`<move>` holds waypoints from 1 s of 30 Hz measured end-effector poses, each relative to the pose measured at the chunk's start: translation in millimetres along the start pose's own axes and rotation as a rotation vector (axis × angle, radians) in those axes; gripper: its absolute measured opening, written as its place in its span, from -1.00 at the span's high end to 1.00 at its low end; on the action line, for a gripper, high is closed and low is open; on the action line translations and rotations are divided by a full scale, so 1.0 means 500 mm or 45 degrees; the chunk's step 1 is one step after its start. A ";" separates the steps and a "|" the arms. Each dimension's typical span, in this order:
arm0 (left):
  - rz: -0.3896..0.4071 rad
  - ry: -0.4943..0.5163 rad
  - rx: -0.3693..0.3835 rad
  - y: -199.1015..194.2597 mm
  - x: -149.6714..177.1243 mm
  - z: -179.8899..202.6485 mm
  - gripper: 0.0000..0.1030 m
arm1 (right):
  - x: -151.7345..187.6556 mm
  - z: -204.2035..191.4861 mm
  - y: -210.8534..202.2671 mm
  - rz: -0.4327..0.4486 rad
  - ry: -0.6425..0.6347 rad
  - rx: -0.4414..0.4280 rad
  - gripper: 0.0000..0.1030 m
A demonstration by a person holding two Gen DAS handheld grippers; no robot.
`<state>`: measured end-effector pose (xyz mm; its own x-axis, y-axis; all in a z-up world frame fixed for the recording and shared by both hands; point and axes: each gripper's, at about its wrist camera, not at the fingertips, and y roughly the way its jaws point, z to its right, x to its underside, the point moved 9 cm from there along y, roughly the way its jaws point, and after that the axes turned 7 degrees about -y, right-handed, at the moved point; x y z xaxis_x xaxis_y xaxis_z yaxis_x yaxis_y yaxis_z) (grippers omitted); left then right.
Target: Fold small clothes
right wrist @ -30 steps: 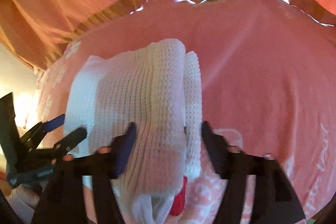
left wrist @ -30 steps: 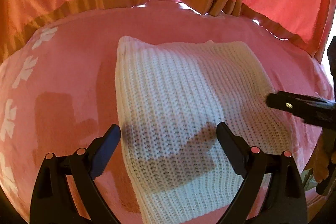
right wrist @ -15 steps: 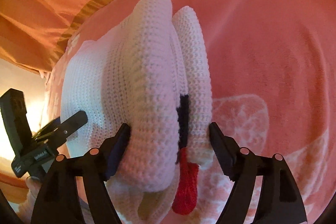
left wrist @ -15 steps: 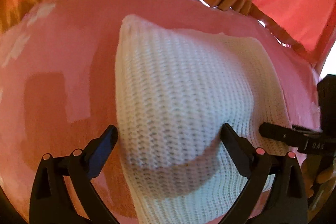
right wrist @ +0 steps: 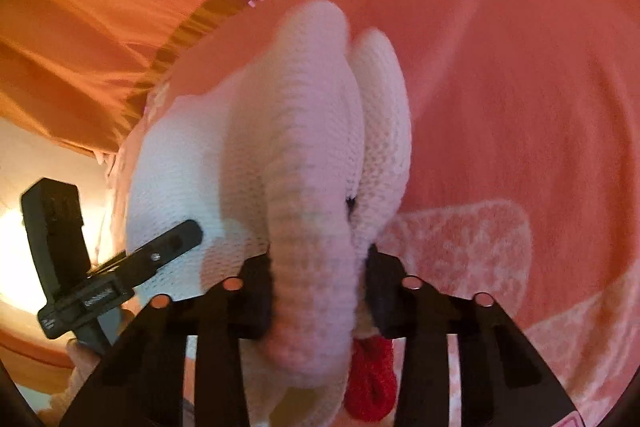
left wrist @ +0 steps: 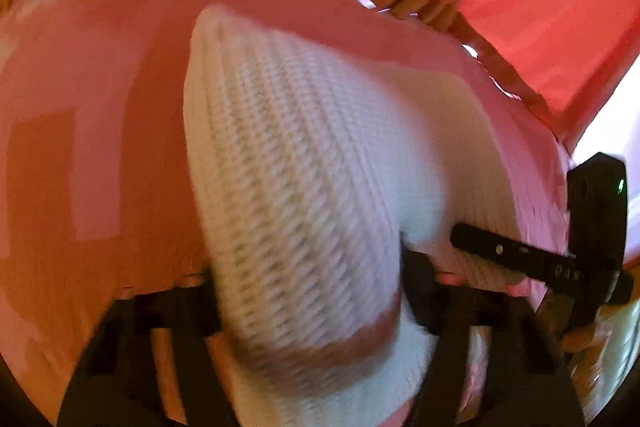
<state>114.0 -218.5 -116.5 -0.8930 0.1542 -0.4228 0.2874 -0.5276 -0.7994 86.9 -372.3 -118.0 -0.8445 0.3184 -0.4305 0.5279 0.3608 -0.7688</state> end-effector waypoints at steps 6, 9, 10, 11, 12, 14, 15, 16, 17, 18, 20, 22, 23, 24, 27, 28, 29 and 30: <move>0.077 0.176 0.101 -0.124 -0.002 0.117 0.15 | -0.008 -0.097 -0.166 0.228 -0.127 0.064 0.38; 0.165 0.268 0.173 -0.227 -0.002 0.195 0.14 | 0.000 -0.132 -0.281 0.377 -0.124 0.069 0.38; 0.192 0.289 0.192 -0.254 -0.002 0.213 0.14 | 0.004 -0.142 -0.317 0.417 -0.128 0.067 0.38; 0.230 0.324 0.220 -0.297 -0.002 0.239 0.14 | 0.006 -0.155 -0.359 0.464 -0.140 0.070 0.38; 0.249 0.343 0.235 -0.317 -0.004 0.256 0.14 | 0.007 -0.172 -0.405 0.514 -0.155 0.071 0.38; 0.325 0.394 0.294 -0.400 -0.006 0.302 0.13 | 0.006 -0.207 -0.477 0.598 -0.189 0.075 0.37; 0.352 0.413 0.310 -0.429 -0.007 0.314 0.13 | 0.005 -0.234 -0.528 0.660 -0.221 0.080 0.37; 0.396 0.439 0.335 -0.474 -0.007 0.332 0.13 | 0.009 -0.251 -0.562 0.699 -0.244 0.079 0.37; 0.436 0.461 0.354 -0.513 -0.007 0.345 0.12 | 0.009 -0.277 -0.599 0.746 -0.273 0.078 0.36; 0.472 0.481 0.369 -0.549 -0.008 0.356 0.12 | 0.009 -0.303 -0.630 0.789 -0.300 0.076 0.36; 0.561 0.522 0.403 -0.639 -0.011 0.373 0.11 | -0.003 -0.372 -0.692 0.880 -0.365 0.063 0.35; 0.634 0.544 0.429 -0.712 -0.017 0.382 0.09 | -0.007 -0.429 -0.747 0.961 -0.427 0.045 0.34; 0.667 0.554 0.437 -0.744 -0.022 0.383 0.08 | -0.010 -0.455 -0.769 0.994 -0.456 0.035 0.34; 0.701 0.563 0.441 -0.775 -0.024 0.382 0.07 | -0.014 -0.487 -0.793 1.031 -0.489 0.020 0.34; 0.810 0.587 0.437 -0.874 -0.039 0.362 0.05 | -0.020 -0.545 -0.836 1.090 -0.557 -0.024 0.34; 0.839 0.586 0.438 -0.895 -0.048 0.357 0.03 | -0.027 -0.573 -0.845 1.108 -0.590 -0.044 0.34; 0.861 0.587 0.434 -0.908 -0.052 0.350 0.02 | -0.033 -0.596 -0.848 1.120 -0.612 -0.060 0.34; 0.884 0.585 0.429 -0.923 -0.057 0.340 0.00 | -0.039 -0.620 -0.847 1.132 -0.631 -0.080 0.34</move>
<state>-51.9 -121.6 336.9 -0.3085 -0.0099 -0.9512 0.5298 -0.8323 -0.1632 -92.4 -259.7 362.5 -0.0785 0.1000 -0.9919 0.9739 0.2204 -0.0549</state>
